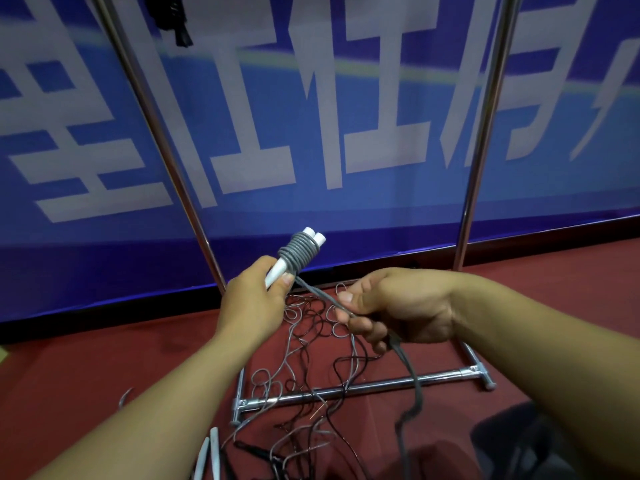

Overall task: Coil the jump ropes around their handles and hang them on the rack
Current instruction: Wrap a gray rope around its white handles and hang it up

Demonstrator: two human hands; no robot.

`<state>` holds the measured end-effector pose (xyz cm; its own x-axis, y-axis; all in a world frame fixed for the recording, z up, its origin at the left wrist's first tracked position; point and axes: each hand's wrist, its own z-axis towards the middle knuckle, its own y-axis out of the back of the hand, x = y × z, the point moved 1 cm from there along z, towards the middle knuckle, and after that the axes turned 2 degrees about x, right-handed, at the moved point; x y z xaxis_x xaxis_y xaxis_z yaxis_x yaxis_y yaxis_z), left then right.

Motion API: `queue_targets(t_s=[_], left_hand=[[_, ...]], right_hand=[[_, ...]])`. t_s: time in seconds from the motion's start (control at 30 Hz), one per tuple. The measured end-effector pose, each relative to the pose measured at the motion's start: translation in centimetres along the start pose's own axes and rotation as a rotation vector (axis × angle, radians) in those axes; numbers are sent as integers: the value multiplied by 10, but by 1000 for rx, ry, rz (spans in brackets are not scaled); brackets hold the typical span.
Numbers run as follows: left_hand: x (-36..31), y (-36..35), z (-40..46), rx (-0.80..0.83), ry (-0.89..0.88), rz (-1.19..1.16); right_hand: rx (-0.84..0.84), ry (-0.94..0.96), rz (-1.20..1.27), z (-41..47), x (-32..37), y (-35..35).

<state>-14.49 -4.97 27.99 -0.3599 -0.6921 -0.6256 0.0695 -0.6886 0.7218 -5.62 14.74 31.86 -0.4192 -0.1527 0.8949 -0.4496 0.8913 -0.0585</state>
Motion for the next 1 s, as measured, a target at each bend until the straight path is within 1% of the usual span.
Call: queue_targets(t_s=[0.1, 0.23, 0.4, 0.47, 0.53, 0.6, 0.7, 0.87, 0.93, 1.0], left_hand=[[3, 3, 2, -31, 23, 1], [3, 3, 3, -33, 24, 17], [0, 2, 2, -31, 12, 32], [0, 2, 2, -21, 8, 42], [0, 1, 1, -1, 8, 57], [0, 1, 1, 15, 9, 69], [2, 1, 1, 44, 22, 73], [4, -1, 1, 99, 53, 98], [4, -3, 2, 130, 60, 120], [3, -4, 2, 189, 60, 151]], right_hand=[[-69, -95, 114, 1, -2, 2], [-140, -119, 91, 1, -3, 0], [-156, -33, 76, -1, 4, -6], [-180, 15, 3, -3, 5, -6], [-233, 70, -102, -3, 4, -7], [-287, 105, -151, -2, 2, -6], [-361, 134, -194, 0, -1, -5], [-550, 155, -333, 0, -3, -2], [-581, 171, -337, 0, -1, -2], [-575, 196, -316, 1, 0, -3]])
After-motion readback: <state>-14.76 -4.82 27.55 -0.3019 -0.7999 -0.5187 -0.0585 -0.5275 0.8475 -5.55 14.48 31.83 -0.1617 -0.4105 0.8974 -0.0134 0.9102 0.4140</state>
